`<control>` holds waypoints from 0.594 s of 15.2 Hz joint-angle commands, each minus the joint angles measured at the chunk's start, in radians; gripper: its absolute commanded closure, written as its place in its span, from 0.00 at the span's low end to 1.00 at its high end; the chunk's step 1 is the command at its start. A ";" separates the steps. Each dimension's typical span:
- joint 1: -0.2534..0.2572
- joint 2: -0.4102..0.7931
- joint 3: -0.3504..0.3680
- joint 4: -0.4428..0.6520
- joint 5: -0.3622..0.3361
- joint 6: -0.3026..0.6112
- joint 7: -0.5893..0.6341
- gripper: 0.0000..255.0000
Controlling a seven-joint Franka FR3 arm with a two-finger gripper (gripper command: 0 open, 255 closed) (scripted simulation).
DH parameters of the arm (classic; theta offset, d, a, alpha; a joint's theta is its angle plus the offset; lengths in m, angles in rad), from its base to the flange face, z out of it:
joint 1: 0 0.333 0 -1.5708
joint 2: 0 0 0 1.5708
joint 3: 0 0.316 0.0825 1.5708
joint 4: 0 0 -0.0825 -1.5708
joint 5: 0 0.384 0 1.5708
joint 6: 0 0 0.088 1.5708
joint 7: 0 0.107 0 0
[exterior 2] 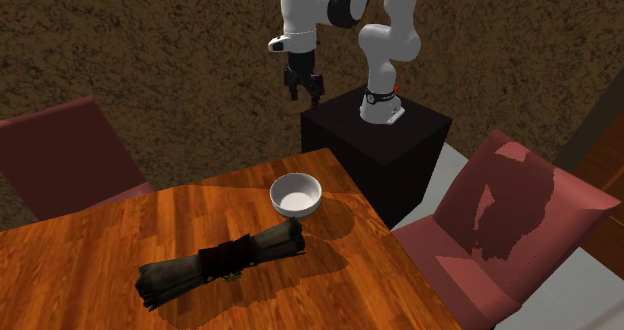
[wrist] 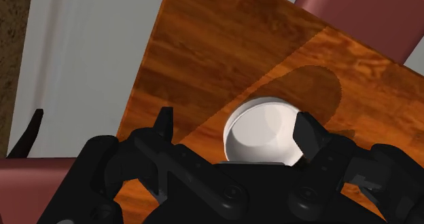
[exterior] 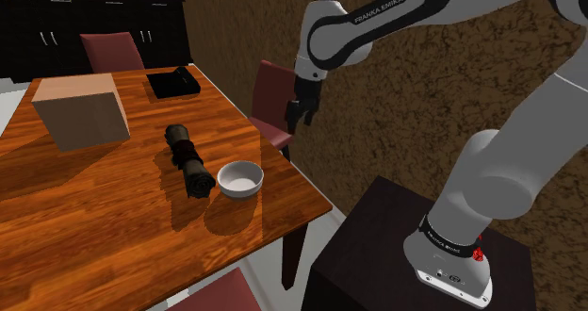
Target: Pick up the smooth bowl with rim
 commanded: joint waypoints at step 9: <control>0.023 0.395 0.019 0.180 0.061 0.200 -0.013 0.00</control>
